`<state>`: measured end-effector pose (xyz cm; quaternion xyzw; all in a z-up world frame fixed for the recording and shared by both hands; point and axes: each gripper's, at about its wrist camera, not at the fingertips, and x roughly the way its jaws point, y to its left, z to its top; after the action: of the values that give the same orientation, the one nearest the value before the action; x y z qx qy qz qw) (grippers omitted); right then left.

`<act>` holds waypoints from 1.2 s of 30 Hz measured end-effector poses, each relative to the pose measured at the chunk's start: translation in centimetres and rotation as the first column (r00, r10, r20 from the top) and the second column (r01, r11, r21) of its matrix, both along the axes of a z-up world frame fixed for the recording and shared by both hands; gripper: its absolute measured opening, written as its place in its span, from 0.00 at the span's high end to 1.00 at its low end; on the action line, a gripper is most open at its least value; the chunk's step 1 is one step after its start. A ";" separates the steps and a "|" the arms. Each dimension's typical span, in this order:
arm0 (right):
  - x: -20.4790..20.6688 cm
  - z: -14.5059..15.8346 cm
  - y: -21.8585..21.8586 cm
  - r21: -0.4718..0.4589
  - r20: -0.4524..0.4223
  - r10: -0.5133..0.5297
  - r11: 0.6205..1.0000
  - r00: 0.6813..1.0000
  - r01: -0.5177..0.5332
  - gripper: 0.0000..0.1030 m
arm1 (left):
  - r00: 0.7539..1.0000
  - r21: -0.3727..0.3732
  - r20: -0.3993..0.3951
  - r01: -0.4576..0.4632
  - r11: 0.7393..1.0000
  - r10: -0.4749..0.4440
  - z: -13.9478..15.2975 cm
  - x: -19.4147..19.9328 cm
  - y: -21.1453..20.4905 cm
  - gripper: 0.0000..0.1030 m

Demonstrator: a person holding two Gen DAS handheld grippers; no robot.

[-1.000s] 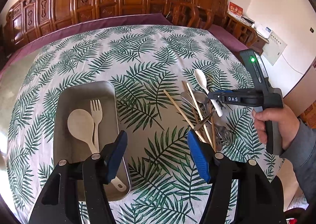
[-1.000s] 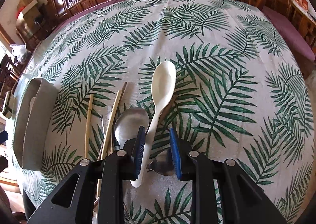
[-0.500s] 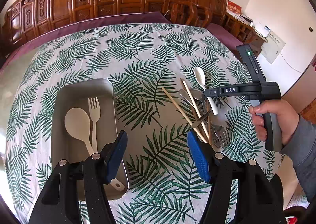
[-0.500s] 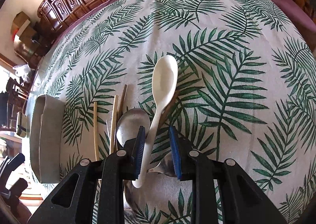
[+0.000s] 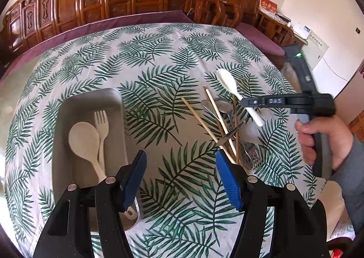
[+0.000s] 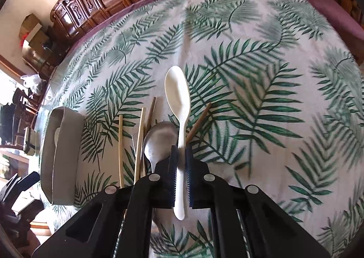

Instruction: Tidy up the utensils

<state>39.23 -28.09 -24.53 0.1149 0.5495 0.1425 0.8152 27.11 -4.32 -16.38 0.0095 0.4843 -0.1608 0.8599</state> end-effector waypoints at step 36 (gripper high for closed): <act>-10.9 -1.1 -10.0 -0.070 0.035 -0.010 0.997 0.999 0.012 0.91 | 0.919 0.168 -0.090 0.394 0.904 -0.384 -7.5 6.8 -17.1 0.78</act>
<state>28.37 -38.05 -25.61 0.0866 0.5392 0.1207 0.8290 33.88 -21.41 -23.86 0.1802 0.5089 -0.2843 0.7923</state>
